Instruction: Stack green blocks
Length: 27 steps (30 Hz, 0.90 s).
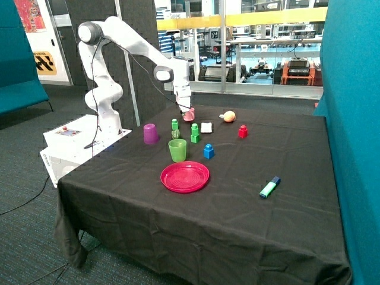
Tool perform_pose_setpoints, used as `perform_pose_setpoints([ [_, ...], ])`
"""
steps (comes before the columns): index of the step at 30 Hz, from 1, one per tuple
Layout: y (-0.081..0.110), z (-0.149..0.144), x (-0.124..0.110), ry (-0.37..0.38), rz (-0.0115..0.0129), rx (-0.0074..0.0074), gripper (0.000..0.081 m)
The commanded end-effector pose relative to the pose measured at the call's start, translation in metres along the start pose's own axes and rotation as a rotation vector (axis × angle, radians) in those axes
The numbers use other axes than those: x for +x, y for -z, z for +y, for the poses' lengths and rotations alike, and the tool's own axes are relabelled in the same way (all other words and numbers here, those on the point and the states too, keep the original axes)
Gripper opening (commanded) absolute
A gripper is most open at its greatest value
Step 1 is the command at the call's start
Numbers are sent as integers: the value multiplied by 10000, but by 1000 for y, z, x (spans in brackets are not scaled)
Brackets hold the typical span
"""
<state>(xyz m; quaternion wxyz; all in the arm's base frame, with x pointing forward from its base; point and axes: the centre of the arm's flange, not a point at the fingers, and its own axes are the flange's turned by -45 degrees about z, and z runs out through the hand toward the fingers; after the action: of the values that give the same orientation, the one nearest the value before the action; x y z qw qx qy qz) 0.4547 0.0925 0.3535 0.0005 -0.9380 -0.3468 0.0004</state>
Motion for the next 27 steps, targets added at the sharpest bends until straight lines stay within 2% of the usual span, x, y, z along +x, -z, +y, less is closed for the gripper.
perform_pose_setpoints([
  [1,-2,-9,-4,161,4,-11,808],
  [12,-5,-14,-18,270,4,-11,808],
  [27,-11,-19,-26,289,4,-12,804],
])
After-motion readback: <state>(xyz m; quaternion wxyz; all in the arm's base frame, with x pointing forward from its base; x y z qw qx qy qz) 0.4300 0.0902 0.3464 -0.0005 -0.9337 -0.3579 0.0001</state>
